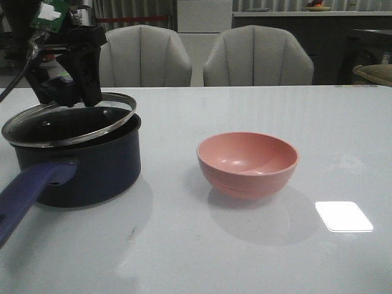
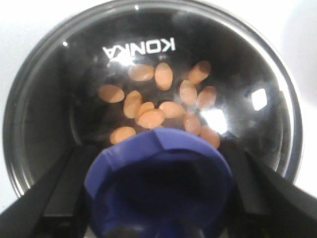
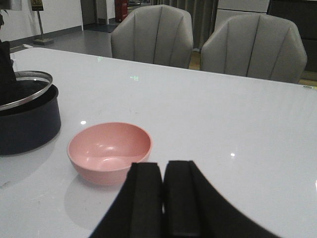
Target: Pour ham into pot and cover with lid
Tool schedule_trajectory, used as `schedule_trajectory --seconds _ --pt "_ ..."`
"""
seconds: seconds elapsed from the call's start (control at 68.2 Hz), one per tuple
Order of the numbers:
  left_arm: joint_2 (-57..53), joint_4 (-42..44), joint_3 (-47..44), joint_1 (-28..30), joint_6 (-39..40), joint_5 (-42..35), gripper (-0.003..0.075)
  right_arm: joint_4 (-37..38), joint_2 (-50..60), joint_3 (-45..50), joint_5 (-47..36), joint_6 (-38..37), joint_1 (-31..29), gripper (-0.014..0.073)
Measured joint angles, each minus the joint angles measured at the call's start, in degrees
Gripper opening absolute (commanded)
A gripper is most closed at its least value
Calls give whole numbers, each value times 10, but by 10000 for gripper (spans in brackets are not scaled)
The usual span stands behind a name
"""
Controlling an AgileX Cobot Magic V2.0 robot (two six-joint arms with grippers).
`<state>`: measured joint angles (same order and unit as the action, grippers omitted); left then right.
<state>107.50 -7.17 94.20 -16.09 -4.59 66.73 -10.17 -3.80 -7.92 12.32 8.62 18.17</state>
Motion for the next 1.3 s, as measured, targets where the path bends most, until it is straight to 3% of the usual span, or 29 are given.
schedule_trajectory --seconds 0.073,0.22,0.278,0.63,0.85,0.997,1.304 --pt "2 1 0 0 0 0 353 0 0 0 0 0 0 146" --pt "14 1 1 0 0 -3 596 0 0 0 0 0 0 146" --pt "20 1 2 0 0 -3 632 0 0 0 0 0 0 146" --pt "17 3 34 0 0 1 615 0 0 0 0 0 0 146" --pt "-84 0 22 0 -19 -34 615 0 0 0 0 0 0 146" --pt "-198 -2 -46 0 -21 -93 615 0 0 0 0 0 0 146" --pt "-436 -6 -302 0 -24 -217 615 0 0 0 0 0 0 146"
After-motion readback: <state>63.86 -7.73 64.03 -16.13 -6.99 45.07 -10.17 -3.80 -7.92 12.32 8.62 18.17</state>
